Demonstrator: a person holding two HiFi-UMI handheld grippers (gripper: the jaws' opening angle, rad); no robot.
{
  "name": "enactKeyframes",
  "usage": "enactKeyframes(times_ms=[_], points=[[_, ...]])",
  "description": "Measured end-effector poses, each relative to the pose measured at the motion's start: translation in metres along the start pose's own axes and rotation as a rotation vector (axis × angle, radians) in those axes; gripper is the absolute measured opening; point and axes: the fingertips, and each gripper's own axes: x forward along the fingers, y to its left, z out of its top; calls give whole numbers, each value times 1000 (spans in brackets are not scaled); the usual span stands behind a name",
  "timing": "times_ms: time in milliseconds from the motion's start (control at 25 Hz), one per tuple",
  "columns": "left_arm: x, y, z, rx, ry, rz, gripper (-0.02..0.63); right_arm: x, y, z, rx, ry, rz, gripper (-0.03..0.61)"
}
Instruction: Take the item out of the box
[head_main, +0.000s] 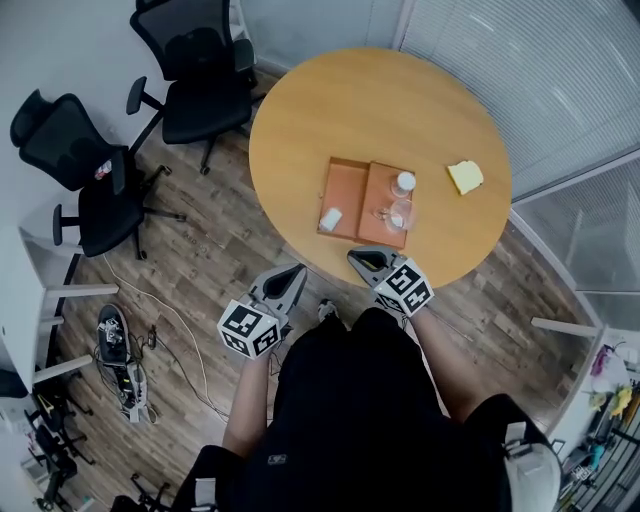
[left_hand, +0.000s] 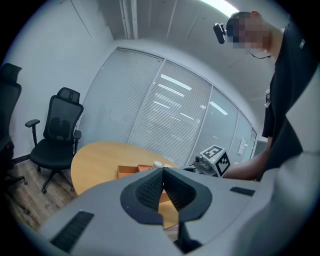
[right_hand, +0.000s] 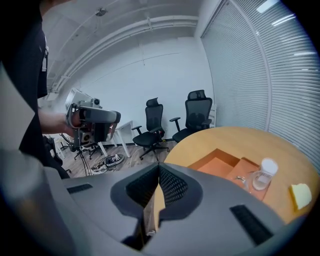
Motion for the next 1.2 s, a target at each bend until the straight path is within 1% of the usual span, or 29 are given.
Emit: enactKeyframes(times_ms=[240,360,480,720,840,960,1200], points=[[-3,13,3,-20,-1,-14,6,28,-11,12,-49,52,-24,5],[-3,16,-3,-34,8,-17,6,38,-13,14,-56,71,-21,5],[3,18,-3,-39,7,-12,6,47,-23,7,-49,93,-18,6],[-5,28,1,-57,-19,33,6,73,-36,-4,-49,149,-20,6],[-7,38,0,-63,-15,64,6,86,-45,-11,-47,193,-14,8],[-10,46,-1,-79,-14,90,6,96,-49,-13,-56,215,-13,8],[-5,61,3,-94,-11,107,6,115,-57,-21,-47,258,-1,9]])
